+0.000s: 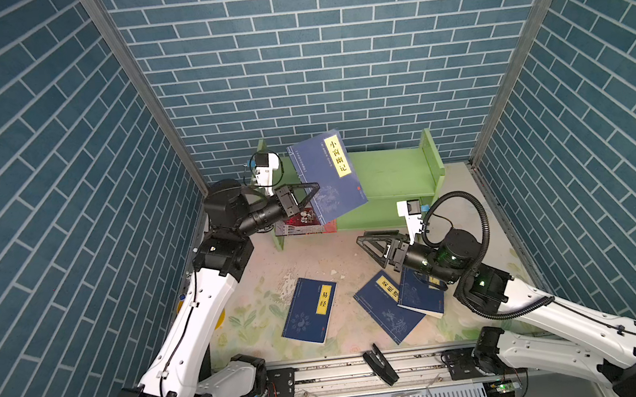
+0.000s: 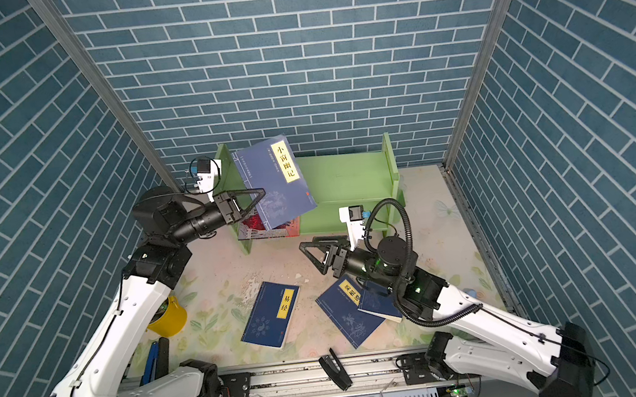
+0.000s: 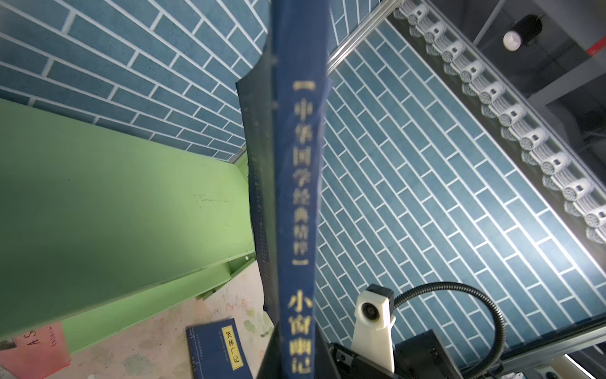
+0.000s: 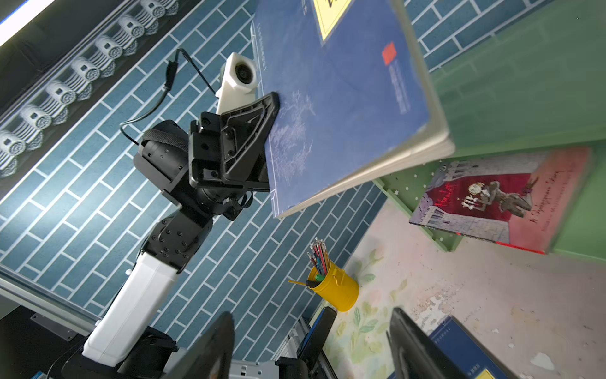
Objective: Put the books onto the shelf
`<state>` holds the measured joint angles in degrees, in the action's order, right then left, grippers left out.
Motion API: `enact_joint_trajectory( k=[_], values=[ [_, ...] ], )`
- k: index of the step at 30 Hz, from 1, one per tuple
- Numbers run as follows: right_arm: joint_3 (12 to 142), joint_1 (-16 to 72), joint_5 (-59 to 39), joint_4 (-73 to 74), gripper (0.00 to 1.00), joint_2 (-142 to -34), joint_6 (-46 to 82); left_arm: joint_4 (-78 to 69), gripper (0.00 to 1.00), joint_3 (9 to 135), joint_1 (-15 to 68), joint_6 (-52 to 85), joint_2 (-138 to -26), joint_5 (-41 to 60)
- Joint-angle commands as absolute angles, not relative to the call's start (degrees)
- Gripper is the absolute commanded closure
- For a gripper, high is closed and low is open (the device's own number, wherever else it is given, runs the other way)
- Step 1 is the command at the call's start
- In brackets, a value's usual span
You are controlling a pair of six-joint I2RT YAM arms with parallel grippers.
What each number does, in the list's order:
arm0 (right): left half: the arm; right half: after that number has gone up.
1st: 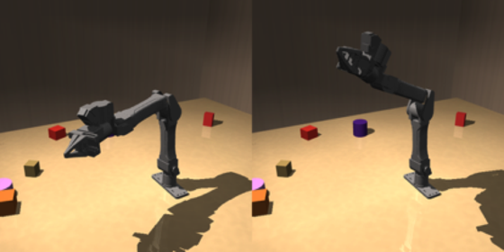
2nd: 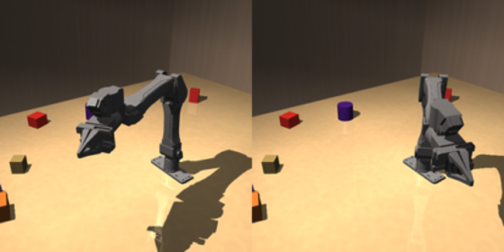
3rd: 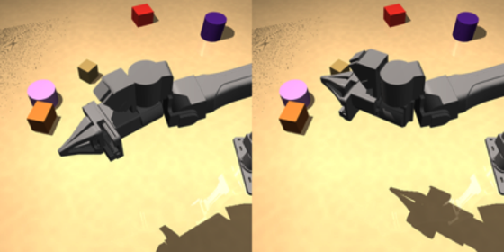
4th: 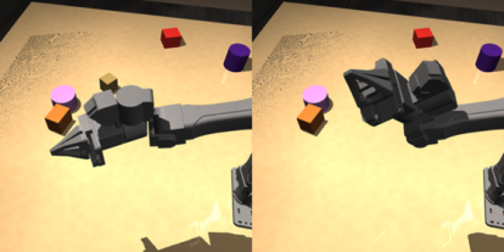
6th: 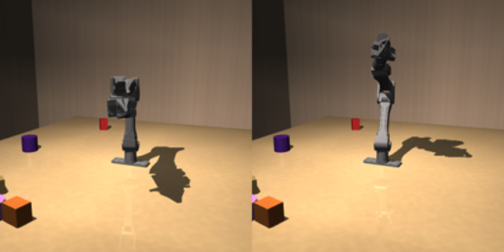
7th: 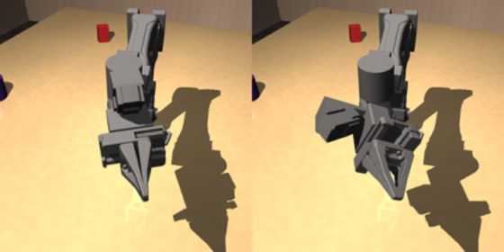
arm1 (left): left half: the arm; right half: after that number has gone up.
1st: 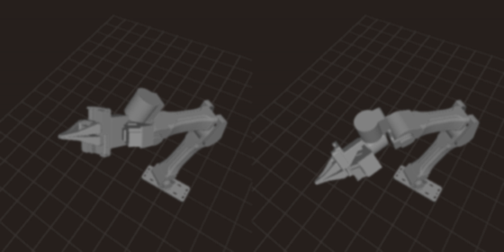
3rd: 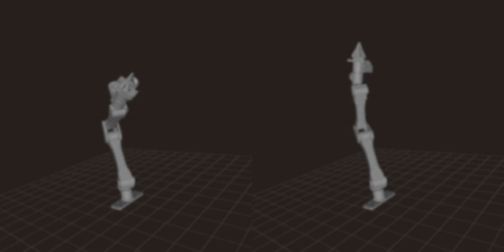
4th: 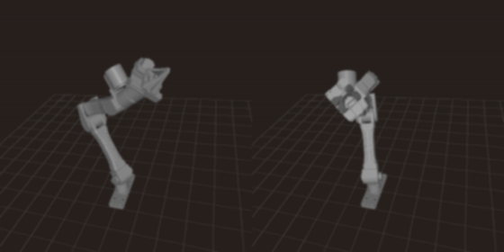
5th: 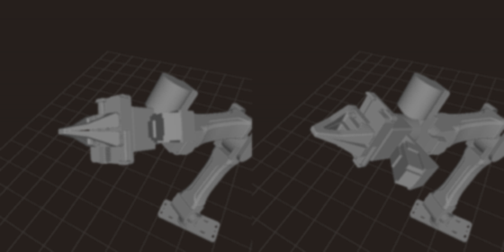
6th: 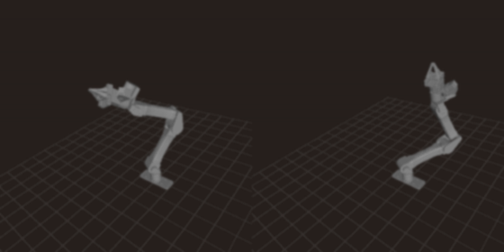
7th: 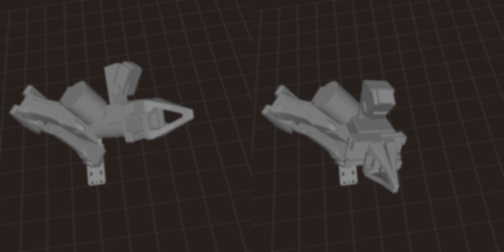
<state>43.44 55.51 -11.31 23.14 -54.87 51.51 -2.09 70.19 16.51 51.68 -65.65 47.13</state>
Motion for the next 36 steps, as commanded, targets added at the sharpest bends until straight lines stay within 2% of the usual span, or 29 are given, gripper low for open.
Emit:
enact_joint_trajectory(
  k=[1,9,14,21,25,30,33,34,36],
  values=[
    [44.5,55.8,-13.2,33.8,0.23,-58.3,54.1,-15.4,1.00,68.0,15.6,62.7,-64.5,46.3],
    [49.0,55.6,-13.3,44.3,0.22,-66.8,54.3,-19.5,1.00,65.1,15.1,68.6,-63.4,46.1],
    [54.1,55.4,-13.8,45.4,0.19,-71.0,52.7,-19.7,1.00,67.1,15.1,66.4,-64.5,48.3],
    [58.5,53.8,-12.9,46.6,0.20,-75.9,53.3,-23.2,1.00,65.7,15.1,70.4,-65.1,47.6],
    [59.7,52.6,-12.5,51.0,0.35,-78.6,54.8,-24.9,1.00,63.3,15.1,73.0,-64.1,46.8],
    [59.9,50.8,-12.4,57.0,0.65,-81.8,58.6,-23.4,1.00,60.9,15.1,72.3,-61.8,46.7],
    [60.5,49.2,-13.8,58.4,0.91,-83.1,61.4,-22.8,1.00,59.7,15.1,71.9,-61.6,46.6],
    [60.7,48.7,-14.4,58.5,0.98,-83.3,62.2,-22.4,0.97,59.5,15.1,71.5,-61.6,46.6],
    [61.0,47.9,-15.4,57.7,1.00,-82.9,63.2,-21.4,0.80,59.5,15.1,70.1,-61.7,46.8]
  ],
)
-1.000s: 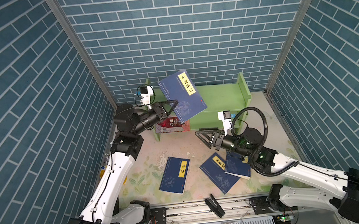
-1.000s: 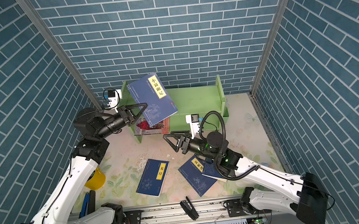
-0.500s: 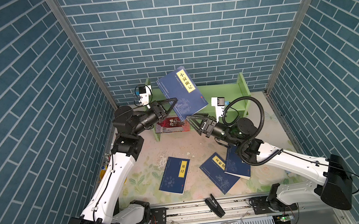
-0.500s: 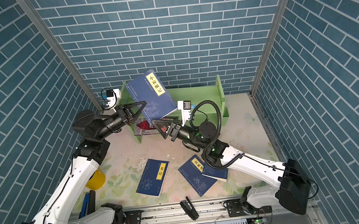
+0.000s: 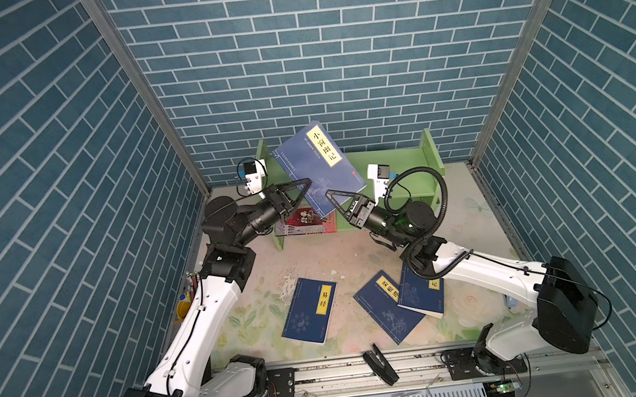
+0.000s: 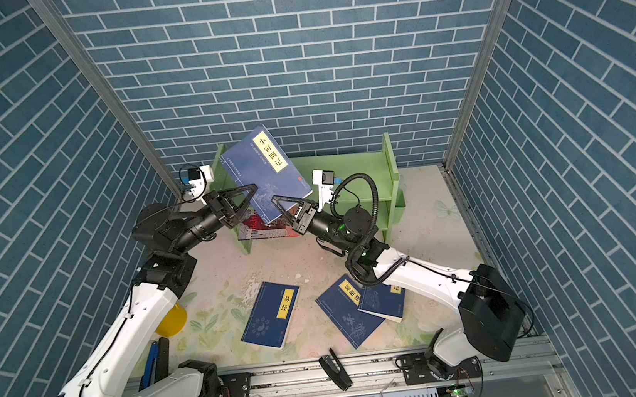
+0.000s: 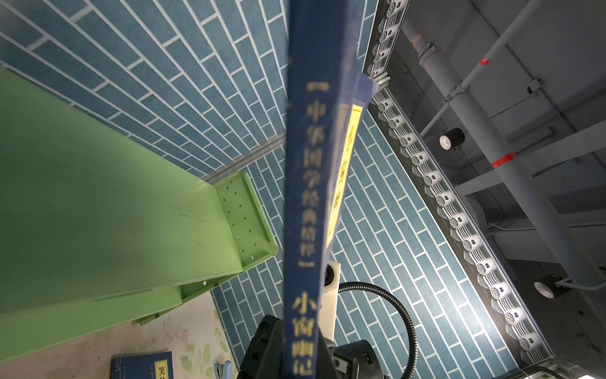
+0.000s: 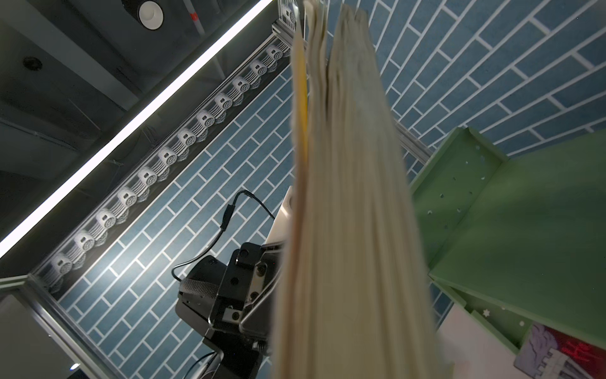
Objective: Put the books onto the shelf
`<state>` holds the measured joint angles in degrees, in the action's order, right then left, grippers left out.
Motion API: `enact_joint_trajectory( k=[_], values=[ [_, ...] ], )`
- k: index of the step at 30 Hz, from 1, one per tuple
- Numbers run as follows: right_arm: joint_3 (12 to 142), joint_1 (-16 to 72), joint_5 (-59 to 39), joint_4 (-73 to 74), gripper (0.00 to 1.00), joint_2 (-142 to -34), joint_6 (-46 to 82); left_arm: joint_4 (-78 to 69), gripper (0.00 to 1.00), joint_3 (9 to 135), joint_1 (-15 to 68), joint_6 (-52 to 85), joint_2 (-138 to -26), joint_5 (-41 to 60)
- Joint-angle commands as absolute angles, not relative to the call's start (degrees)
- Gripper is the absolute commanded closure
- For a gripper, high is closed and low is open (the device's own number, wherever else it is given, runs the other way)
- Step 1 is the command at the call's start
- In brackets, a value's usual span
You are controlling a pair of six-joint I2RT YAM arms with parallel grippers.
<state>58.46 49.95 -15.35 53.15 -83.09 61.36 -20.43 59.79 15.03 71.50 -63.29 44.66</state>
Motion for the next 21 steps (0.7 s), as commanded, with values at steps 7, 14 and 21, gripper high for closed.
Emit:
enact_joint_trajectory(
  k=[7,14,21],
  values=[
    [64.5,43.0,-24.6,36.0,1.00,-75.3,59.9,-16.0,0.36,61.0,10.9,60.5,-60.1,53.2],
    [72.4,34.8,-42.8,9.0,1.00,-71.0,53.5,-3.2,0.30,67.8,2.3,46.4,-59.5,69.4],
    [73.6,30.5,-57.7,0.8,1.00,-68.7,49.6,-2.0,0.30,66.3,1.0,47.5,-60.8,73.4]
  ],
)
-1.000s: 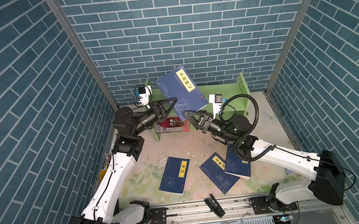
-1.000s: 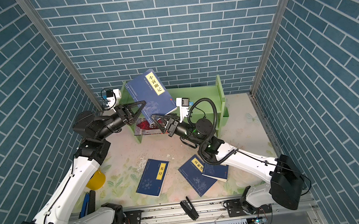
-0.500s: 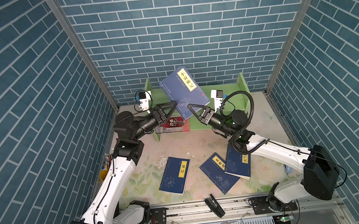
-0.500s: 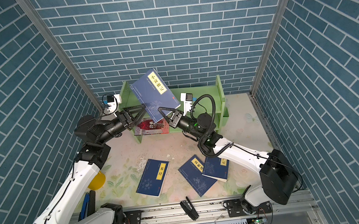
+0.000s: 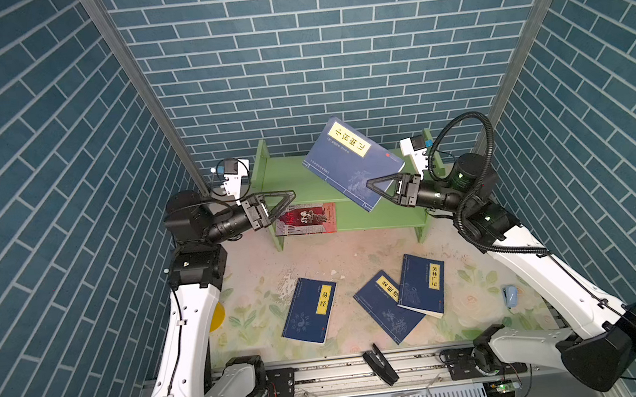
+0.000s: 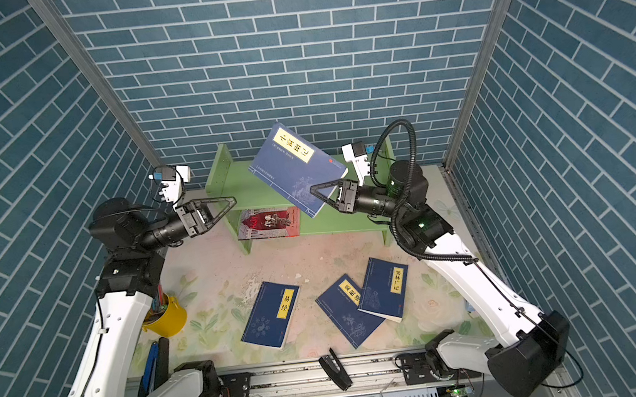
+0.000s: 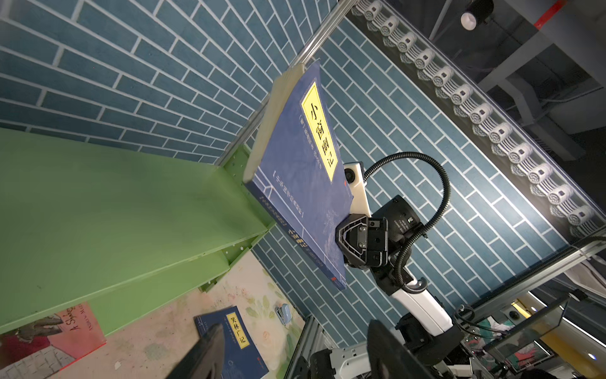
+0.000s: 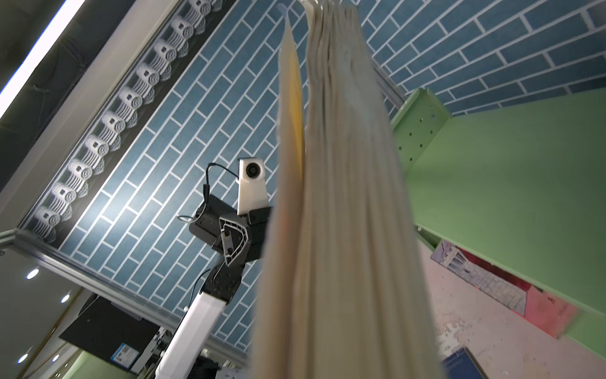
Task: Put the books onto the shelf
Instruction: 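Carry the blue book with both grippers toward the shelf's upper tier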
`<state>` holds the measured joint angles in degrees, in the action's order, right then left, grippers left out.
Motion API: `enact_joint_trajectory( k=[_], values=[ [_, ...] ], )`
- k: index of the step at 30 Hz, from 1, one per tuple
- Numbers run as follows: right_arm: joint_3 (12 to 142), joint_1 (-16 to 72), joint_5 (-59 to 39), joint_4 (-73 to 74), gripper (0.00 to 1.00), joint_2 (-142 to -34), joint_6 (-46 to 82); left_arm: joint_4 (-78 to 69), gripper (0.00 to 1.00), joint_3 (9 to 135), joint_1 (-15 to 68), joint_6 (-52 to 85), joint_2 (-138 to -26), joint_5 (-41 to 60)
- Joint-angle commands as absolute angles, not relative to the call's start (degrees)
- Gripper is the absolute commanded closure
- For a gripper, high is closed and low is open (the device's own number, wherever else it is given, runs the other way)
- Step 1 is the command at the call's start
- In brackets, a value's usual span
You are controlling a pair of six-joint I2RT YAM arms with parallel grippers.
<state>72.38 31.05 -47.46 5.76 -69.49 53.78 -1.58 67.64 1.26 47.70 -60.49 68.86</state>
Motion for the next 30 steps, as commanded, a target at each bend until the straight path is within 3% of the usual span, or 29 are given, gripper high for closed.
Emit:
enact_joint_trajectory(
  k=[1,18,26,30],
  values=[
    [73.6,30.4,-59.5,1.1,1.00,-68.7,49.6,-4.8,0.30,65.4,0.9,49.3,-61.3,74.4],
    [74.5,30.3,-68.8,4.0,1.00,-72.9,51.0,-4.0,0.34,67.9,6.3,48.6,-66.6,81.5],
    [75.9,30.4,-70.9,3.3,1.00,-75.3,50.8,-3.3,0.55,67.8,7.2,48.6,-68.2,81.0],
    [77.6,30.4,-71.5,2.8,1.00,-77.0,50.8,-2.5,0.80,68.2,7.3,48.8,-68.5,79.9]
  ],
)
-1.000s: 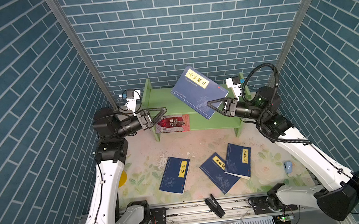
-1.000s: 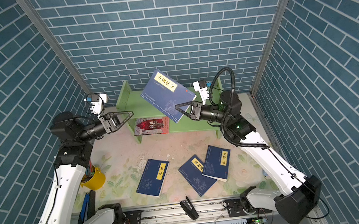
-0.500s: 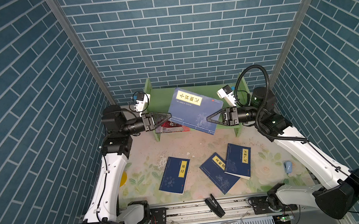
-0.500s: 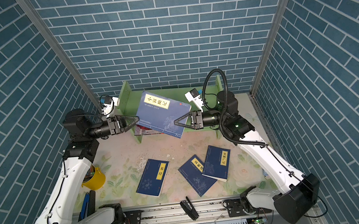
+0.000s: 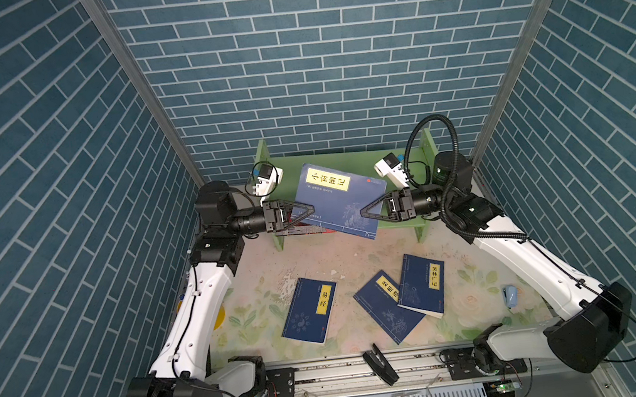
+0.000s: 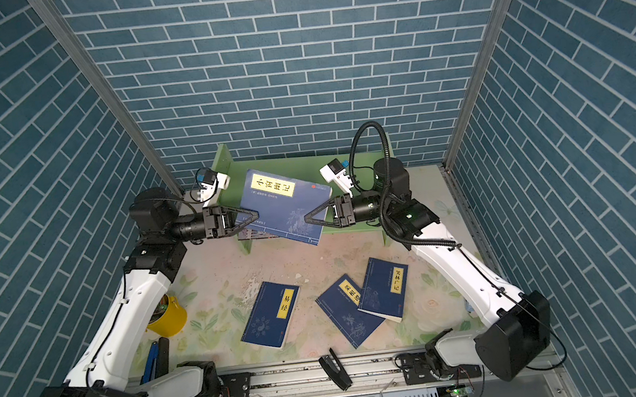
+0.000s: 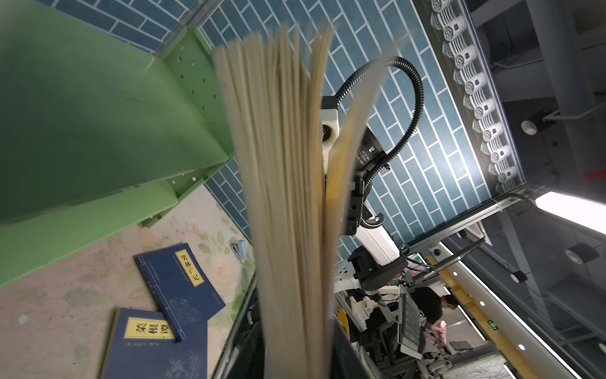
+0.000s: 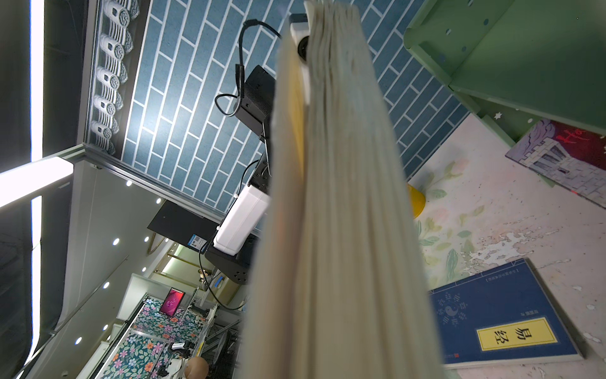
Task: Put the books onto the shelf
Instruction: 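Carry the blue book with both grippers toward the shelf's upper tier, then lower the blue book flat onto the upper tier with both grippers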
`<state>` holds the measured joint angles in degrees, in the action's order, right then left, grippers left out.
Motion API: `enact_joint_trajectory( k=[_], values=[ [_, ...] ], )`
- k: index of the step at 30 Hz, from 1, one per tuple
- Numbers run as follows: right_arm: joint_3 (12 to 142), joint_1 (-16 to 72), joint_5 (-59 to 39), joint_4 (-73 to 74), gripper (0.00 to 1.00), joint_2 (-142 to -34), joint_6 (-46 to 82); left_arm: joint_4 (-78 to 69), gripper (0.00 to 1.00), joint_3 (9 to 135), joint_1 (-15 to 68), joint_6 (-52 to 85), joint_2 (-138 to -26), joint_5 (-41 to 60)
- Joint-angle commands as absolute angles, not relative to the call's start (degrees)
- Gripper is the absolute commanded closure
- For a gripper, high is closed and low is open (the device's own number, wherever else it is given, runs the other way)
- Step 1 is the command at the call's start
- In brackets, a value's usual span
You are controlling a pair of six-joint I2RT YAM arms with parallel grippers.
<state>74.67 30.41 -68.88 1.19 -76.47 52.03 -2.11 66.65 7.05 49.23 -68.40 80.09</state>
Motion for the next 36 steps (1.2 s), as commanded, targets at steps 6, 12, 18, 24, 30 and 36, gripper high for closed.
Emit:
enact_joint_trajectory(
  k=[6,12,18,24,30,36],
  values=[
    [78.1,30.4,-70.8,3.7,1.00,-78.6,50.7,-2.7,1.00,67.4,7.3,50.8,-68.2,77.2],
    [78.5,30.4,-70.1,4.5,0.96,-79.5,51.0,-3.8,1.00,67.1,7.3,51.4,-67.2,74.9],
    [79.0,30.4,-67.2,5.4,0.61,-80.6,51.6,-3.6,1.00,66.9,7.1,51.5,-65.8,70.5],
    [75.5,30.3,-62.1,14.3,0.54,-80.6,57.3,-5.4,1.00,65.0,4.9,54.0,-64.9,65.4],
    [72.6,30.4,-58.0,21.8,0.54,-82.7,62.7,-14.8,1.00,60.7,3.7,62.1,-65.2,63.4],
    [72.3,30.8,-56.3,31.9,0.59,-86.9,68.9,-17.2,1.00,58.9,3.3,64.3,-65.0,62.6]
  ],
)
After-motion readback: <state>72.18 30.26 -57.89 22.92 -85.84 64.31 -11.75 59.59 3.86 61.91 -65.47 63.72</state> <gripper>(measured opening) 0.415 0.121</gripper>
